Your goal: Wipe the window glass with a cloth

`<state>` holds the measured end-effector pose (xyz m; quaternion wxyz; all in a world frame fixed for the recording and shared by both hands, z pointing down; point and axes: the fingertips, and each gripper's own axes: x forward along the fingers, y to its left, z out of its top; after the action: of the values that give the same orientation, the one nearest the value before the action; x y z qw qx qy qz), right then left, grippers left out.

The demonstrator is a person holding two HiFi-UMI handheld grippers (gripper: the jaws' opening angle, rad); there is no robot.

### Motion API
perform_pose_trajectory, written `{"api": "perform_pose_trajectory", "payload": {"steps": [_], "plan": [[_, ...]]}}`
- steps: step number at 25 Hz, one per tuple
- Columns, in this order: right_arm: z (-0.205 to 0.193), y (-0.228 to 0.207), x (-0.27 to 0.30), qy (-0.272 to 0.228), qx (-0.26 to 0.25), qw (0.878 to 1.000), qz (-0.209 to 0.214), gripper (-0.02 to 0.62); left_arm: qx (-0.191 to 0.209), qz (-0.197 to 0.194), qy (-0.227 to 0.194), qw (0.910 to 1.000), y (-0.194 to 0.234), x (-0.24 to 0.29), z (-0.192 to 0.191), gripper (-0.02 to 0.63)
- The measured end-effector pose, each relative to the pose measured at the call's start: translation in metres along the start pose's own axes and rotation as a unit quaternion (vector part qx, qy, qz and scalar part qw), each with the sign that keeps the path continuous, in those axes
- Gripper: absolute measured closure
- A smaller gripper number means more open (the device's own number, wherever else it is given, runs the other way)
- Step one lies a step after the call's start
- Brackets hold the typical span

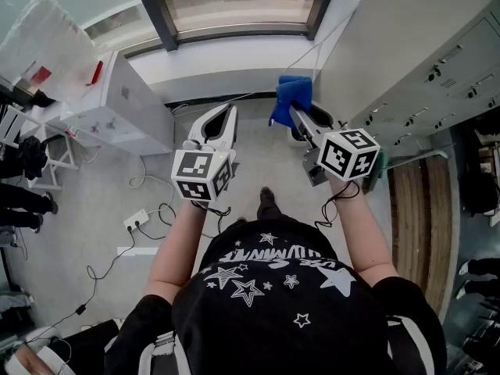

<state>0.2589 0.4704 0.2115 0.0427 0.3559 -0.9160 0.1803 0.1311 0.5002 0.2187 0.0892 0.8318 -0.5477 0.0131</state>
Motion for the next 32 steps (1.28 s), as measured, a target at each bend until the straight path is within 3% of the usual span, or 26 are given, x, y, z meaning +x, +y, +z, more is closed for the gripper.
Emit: {"api": "perform_pose_trajectory", "payload": {"steps": [6, 16, 22, 32], "plan": [[-0.006, 0.010, 0.022, 0.006, -0.008, 1.000, 0.000, 0.522, -0.016, 0.019, 0.025, 0.9994, 0.014, -0.003, -0.013, 0.597], [-0.023, 0.023, 0.028, 0.019, -0.013, 1.000, -0.002, 0.522, -0.017, 0.025, 0.022, 0.9993, 0.019, -0.017, -0.014, 0.597], [-0.019, 0.027, 0.021, -0.009, 0.003, 1.000, 0.000, 0.522, -0.028, 0.029, 0.022, 0.9989, 0.020, -0.029, -0.022, 0.598], [-0.030, 0.054, 0.019, -0.010, 0.007, 1.000, -0.002, 0.522, -0.025, 0.038, 0.013, 0.9989, 0.031, -0.067, -0.021, 0.597]]}}
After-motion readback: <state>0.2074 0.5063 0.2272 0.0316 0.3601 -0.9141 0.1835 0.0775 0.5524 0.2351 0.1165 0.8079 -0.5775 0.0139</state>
